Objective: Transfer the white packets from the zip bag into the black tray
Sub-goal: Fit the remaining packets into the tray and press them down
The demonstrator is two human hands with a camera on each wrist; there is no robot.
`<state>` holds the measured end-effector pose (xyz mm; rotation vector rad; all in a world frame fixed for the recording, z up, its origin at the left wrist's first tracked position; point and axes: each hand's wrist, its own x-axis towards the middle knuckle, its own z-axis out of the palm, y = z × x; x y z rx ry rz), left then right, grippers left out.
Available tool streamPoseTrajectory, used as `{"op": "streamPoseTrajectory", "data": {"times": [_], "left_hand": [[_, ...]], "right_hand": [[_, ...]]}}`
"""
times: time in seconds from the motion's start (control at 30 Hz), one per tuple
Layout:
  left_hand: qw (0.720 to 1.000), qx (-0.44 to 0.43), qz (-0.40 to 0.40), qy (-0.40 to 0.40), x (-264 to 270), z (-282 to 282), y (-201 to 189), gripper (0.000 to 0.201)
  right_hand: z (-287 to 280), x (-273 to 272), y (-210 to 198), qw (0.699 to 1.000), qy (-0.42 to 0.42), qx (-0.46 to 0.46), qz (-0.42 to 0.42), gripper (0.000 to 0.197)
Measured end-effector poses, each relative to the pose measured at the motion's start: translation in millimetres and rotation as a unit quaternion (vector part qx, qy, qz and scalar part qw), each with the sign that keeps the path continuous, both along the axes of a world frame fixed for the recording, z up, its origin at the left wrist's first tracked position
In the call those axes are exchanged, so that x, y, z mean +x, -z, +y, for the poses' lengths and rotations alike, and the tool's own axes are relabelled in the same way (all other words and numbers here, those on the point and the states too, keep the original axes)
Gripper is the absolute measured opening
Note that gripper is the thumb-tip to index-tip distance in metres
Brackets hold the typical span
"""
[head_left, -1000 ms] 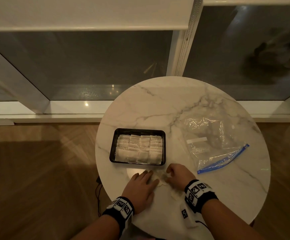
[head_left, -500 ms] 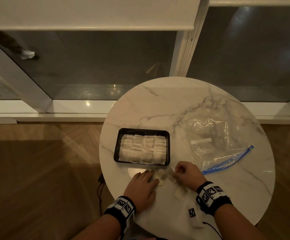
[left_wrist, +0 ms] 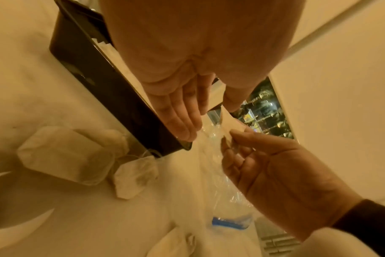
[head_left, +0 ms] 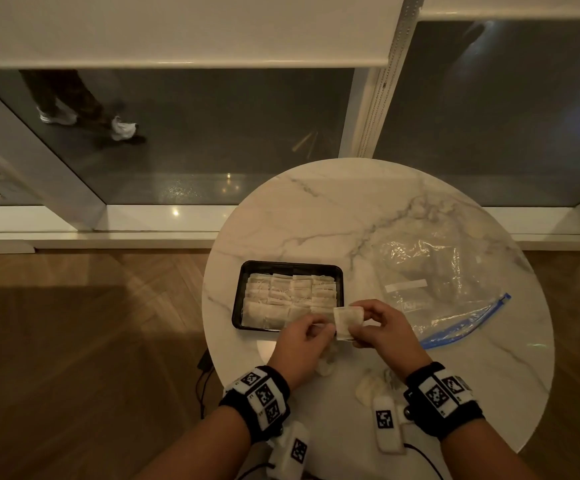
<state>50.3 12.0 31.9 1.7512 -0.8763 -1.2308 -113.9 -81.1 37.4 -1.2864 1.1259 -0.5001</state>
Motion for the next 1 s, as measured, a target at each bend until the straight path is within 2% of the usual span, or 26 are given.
{"op": "streamPoseTrajectory", "data": {"times": [0.07,0.13,0.37,0.5,0.73,0.83,0.9,0.93,1.0], "left_hand": [[0.999,-0.013,0.037,-0.020,2.5,-3.6,1.0,0.008],[0.999,-0.017,0.037,-0.031,6.7,-4.6,4.4,0.003],[0.996,-0.026,0.069,-0.057,14.7,-1.9,5.0,0.011],[0.996,-0.044,0.061,-0.051,18.9,-3.2,4.3,0.007],[0.992,-0.050,0.062,-0.097,20.2,-10.0,7.4,0.002],[0.994,-0.056,-0.012,-0.090,24.8,-9.0,13.1,0.003],[0.992,-0.066,-0.096,-0.046,31.3,-5.5,15.2,0.004],[0.983,-0.073,-0.166,-0.007,35.2,-2.8,17.2,0.006],[0.938,-0.084,-0.327,0.075,41.9,3.3,21.9,0.014]], "right_hand": [[3.6,8.0,-1.7,1.000,-0.011,0.005,-0.004,0.028],[6.6,13.7,-2.3,1.000,-0.019,0.016,-0.005,0.026],[8.9,19.8,0.1,1.000,-0.021,0.017,-0.016,0.010],[7.1,23.3,-1.1,1.000,-0.021,0.011,-0.015,0.009],[-1.0,34.9,-1.3,1.000,-0.017,-0.004,-0.021,0.013],[-6.5,39.7,-5.5,0.999,-0.025,-0.024,-0.004,0.015],[-10.8,41.8,-7.3,0.998,-0.033,-0.048,0.020,0.017],[-13.2,42.5,-7.1,0.997,-0.036,-0.060,0.032,0.018],[-18.4,42.8,-5.9,0.995,-0.040,-0.076,0.054,0.018]]}}
